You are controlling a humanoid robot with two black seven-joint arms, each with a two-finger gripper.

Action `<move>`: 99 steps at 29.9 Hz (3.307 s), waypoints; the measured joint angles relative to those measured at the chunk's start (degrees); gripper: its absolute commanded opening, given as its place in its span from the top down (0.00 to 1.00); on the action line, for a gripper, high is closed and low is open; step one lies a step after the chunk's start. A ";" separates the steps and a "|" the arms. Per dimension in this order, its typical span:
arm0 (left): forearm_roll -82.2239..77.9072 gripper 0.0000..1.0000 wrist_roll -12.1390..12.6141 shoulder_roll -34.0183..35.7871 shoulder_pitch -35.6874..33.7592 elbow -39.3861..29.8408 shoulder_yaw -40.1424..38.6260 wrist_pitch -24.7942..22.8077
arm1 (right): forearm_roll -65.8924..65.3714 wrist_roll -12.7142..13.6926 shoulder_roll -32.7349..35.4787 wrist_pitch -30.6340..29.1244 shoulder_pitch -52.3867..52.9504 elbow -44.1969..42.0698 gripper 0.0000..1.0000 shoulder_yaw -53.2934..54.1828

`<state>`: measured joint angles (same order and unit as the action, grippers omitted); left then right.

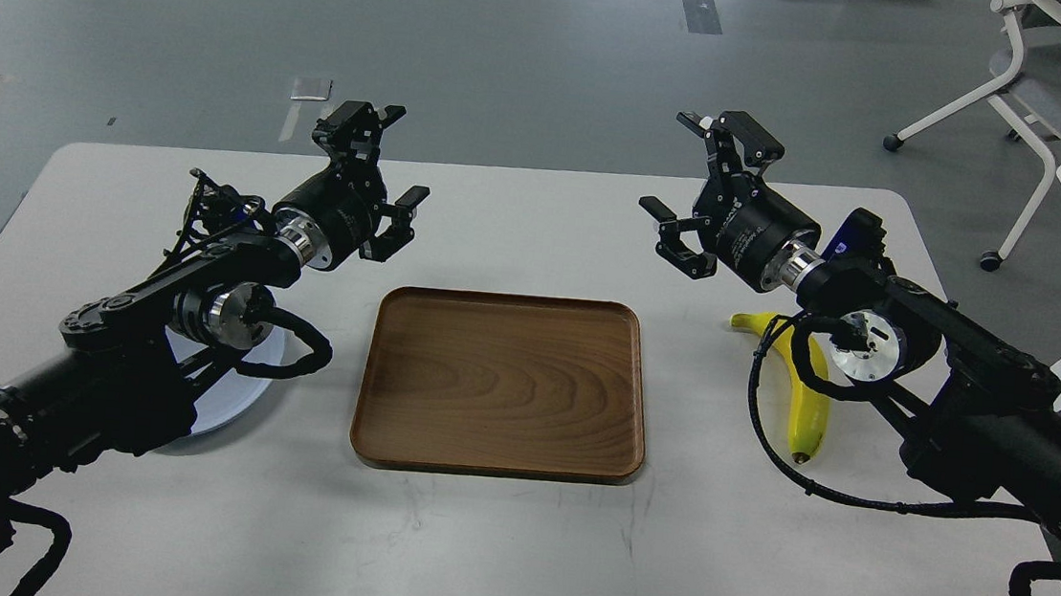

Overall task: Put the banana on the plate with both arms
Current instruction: 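Raise the left gripper and move it toward the light blue plate, then lower the left gripper to the plate rim and grasp it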

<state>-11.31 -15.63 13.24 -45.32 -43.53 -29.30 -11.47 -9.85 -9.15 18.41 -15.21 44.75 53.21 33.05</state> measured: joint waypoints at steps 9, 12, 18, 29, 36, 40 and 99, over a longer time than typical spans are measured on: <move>-0.03 0.02 0.17 3.15 1.17 -2.67 0.22 -3.97 | 0.00 -0.02 0.01 1.11 -0.02 -0.55 0.00 0.94; 0.07 0.02 0.05 3.15 1.20 -2.70 0.12 -4.02 | -0.05 -0.07 0.00 2.24 0.09 -0.60 0.00 1.18; 0.14 0.02 -0.28 3.14 2.43 -2.79 -0.17 -4.14 | -0.09 -0.09 -0.02 3.23 0.70 -0.56 0.00 1.31; 0.17 0.02 -0.41 7.05 2.62 -6.60 -1.04 -4.43 | 0.08 -0.35 0.78 2.38 1.14 -0.35 0.00 3.94; 0.14 0.02 -0.37 7.93 2.78 -8.16 -1.10 -4.54 | 0.12 -0.56 1.07 2.32 1.90 -0.32 0.00 4.39; 0.14 0.02 -0.37 7.94 2.78 -8.24 -1.09 -4.52 | 0.12 -0.56 1.11 2.37 1.98 -0.38 0.00 4.19; -36.68 0.02 -7.44 9.80 0.41 -8.42 0.20 16.60 | -0.70 -0.82 2.78 4.39 2.42 -0.30 0.00 1.41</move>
<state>-47.99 -23.07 23.04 -44.91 -51.95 -29.10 5.13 -10.55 -9.96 21.19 -10.81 47.17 52.91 34.46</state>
